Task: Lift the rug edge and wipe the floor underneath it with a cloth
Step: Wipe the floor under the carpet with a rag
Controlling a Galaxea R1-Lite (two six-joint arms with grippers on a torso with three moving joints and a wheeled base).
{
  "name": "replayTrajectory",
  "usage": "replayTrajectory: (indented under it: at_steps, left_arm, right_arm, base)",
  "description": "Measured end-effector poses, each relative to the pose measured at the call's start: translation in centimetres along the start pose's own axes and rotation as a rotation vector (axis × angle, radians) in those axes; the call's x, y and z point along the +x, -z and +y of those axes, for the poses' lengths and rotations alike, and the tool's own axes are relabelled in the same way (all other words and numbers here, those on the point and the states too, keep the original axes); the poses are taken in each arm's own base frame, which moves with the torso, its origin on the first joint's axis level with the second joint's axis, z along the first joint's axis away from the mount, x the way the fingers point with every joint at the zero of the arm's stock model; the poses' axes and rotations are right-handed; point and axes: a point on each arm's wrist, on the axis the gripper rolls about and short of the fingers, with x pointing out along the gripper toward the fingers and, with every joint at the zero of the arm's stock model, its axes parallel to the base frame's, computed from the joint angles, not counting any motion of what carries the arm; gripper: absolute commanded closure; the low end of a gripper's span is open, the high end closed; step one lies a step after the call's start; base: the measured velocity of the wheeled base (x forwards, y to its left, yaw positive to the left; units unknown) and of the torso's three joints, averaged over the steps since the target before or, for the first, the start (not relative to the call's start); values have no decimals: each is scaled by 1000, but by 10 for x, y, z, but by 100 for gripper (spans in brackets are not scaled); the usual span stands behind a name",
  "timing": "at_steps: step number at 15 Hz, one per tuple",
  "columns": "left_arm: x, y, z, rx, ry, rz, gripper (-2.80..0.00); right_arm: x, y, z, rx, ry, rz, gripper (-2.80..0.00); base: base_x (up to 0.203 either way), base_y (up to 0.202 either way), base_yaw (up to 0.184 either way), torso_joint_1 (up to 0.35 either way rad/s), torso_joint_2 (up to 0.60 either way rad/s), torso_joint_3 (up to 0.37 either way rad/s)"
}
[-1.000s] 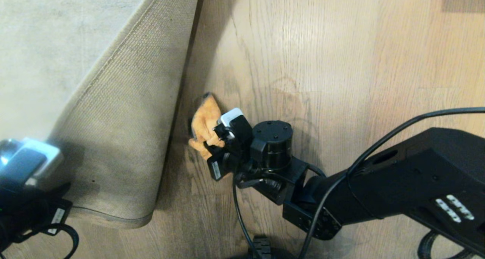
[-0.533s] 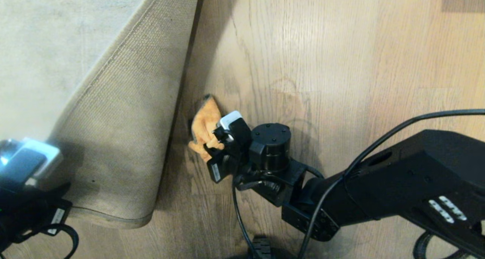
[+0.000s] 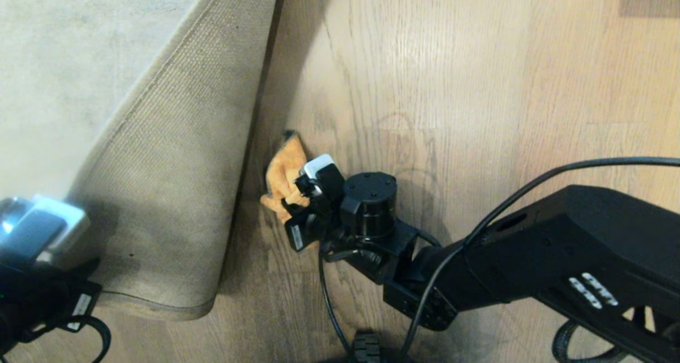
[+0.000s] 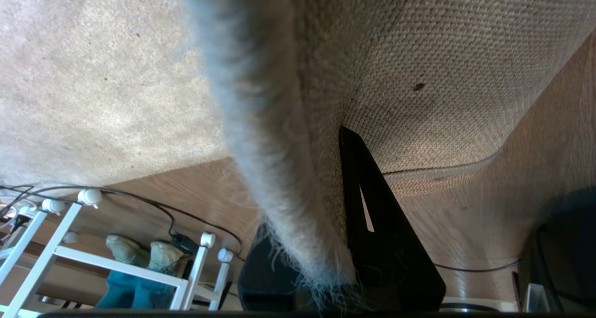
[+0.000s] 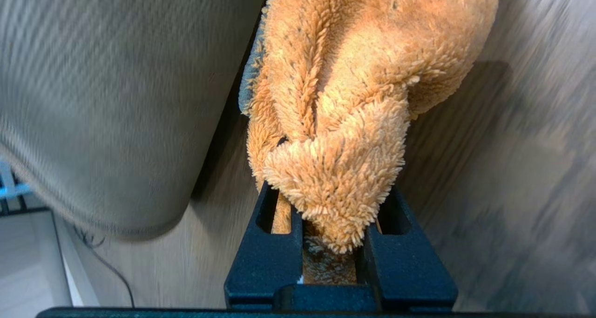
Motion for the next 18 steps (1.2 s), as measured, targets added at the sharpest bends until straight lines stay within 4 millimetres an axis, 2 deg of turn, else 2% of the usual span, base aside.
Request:
replayTrajectory:
  at_steps: [5, 12, 18]
  left_arm:
    - [0, 3, -2, 3, 6, 10, 0]
    - [1, 7, -4, 6, 11, 20, 0]
    - [1, 7, -4, 7, 11, 22, 0]
  right_arm:
    - [8, -5, -12, 3, 29, -32, 0]
    - [21, -21, -41, 5, 94, -100, 0]
    - [30, -47, -72, 1, 161, -164, 0]
  base:
    - [0, 0, 0, 0, 0, 0]
    - [0, 0, 0, 0, 0, 0]
    - [0, 0, 0, 0, 0, 0]
